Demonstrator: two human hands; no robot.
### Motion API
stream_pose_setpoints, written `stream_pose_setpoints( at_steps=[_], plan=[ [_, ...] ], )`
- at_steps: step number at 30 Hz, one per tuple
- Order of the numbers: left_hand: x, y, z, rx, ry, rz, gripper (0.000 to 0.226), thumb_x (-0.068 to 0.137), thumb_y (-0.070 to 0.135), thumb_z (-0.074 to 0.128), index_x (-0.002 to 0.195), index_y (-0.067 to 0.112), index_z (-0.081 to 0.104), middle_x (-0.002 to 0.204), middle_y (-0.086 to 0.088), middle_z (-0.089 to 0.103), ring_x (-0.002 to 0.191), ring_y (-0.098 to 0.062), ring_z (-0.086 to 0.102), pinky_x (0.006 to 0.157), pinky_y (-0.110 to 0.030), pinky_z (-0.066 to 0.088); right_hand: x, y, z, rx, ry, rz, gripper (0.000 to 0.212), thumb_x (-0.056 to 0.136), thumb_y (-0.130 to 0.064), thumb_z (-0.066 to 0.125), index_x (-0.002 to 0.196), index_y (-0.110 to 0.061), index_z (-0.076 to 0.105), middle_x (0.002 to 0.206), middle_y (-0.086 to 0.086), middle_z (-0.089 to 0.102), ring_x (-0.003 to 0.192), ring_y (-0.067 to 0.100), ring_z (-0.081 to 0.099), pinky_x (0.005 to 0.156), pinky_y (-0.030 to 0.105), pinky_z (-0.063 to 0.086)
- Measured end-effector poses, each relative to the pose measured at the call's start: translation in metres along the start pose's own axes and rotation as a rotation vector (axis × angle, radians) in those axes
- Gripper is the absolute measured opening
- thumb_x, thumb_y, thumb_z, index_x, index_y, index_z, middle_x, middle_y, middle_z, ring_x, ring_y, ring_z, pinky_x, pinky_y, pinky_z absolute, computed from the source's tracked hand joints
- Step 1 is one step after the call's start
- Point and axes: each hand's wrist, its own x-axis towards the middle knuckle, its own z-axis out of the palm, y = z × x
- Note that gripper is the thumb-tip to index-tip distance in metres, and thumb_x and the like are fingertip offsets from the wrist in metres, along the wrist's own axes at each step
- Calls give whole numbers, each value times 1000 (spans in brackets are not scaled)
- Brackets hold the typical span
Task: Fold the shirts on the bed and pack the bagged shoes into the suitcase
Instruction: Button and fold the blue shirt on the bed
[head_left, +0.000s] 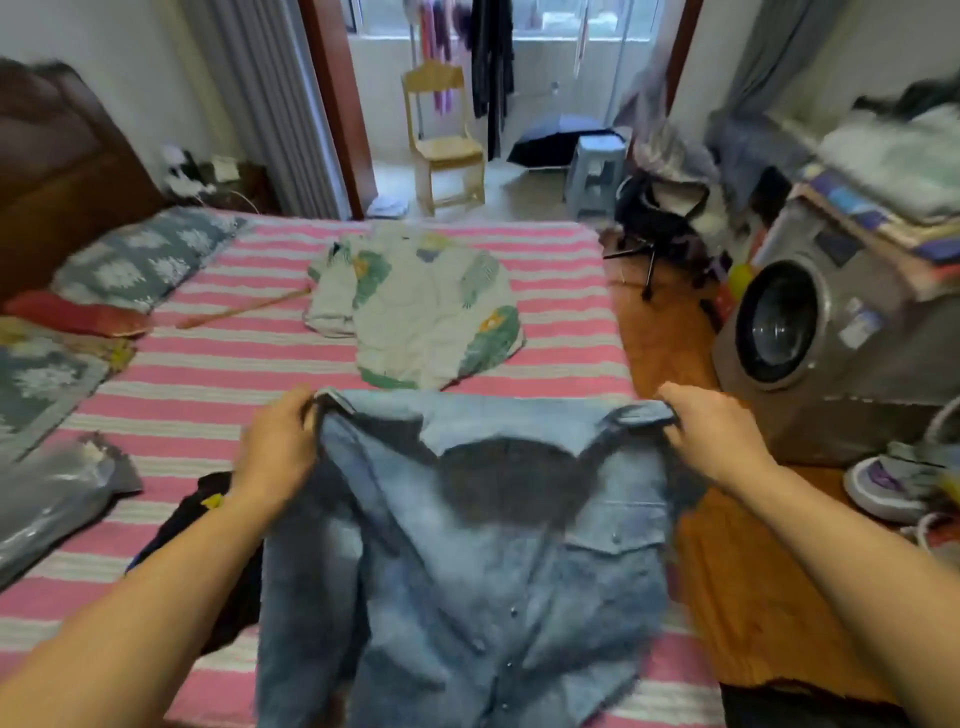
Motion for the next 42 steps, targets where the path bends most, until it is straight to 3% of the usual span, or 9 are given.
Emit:
stream_pose_setpoints(
  at_steps=[4,13,17,20,23,30,34,38,42],
  plan=[
    [53,44,-94,141,218,438,29,95,8,57,123,14,63,105,-21,69,90,-45,66,74,-53,54,45,4,-101,174,392,263,23,83,0,55,98,-17,62,88,21,64,84,42,59,69,42,51],
    [102,89,-184,601,314,404,7,93,19,63,100,17,63,93,-15,53,85,-41,59,58,-43,43,63,-22,-193,208,76,79,13,90,-11,63,82,-4,71,84,16,72,80,27,63,63,33,39],
    [115,112,-191,-64,-221,-151,22,101,18,48,106,3,64,108,-21,72,87,-39,70,74,-45,60,21,-55,-211,342,-273,-34,33,90,-32,71,65,-11,70,59,-11,62,56,0,52,56,22,43],
    [112,116,-186,-430,-417,-100,20,103,17,50,112,10,66,106,-12,76,91,-28,73,66,-43,61,1,-65,-157,220,-574,-109,20,95,-40,66,80,-27,70,75,-11,64,67,3,57,66,25,48],
    [94,127,-170,-762,-519,-11,22,106,23,51,110,14,71,101,-8,71,91,-23,66,70,-38,57,-22,-91,-124,430,-438,-108,21,101,-58,45,118,-68,53,119,-12,69,106,23,69,91,47,57],
    [53,200,-190,-917,-1137,306,25,100,13,41,94,5,64,102,-17,62,96,-32,60,94,-43,51,9,-188,-215,643,-139,-485,106,80,-33,84,159,-39,13,164,-19,17,147,1,21,121,31,26],
    [42,204,-218,-996,-1028,359,16,100,18,48,103,10,62,104,-16,54,92,-31,53,84,-42,46,18,-207,-227,811,-502,-525,51,87,-2,73,134,-9,56,130,4,65,117,12,63,96,31,54],
    [30,133,-178,-943,-500,225,42,94,58,58,131,40,56,131,-3,61,115,-18,61,93,-34,46,28,-210,-193,828,-276,-467,20,84,0,74,104,-4,72,94,1,73,89,9,64,85,36,56],
    [-30,13,-71,-1039,-753,-132,65,80,83,55,136,48,55,144,8,59,136,-13,51,119,-46,30,30,-196,-174,876,-258,-421,22,77,-7,77,96,-3,68,97,16,72,93,22,68,87,52,56]
  ],
)
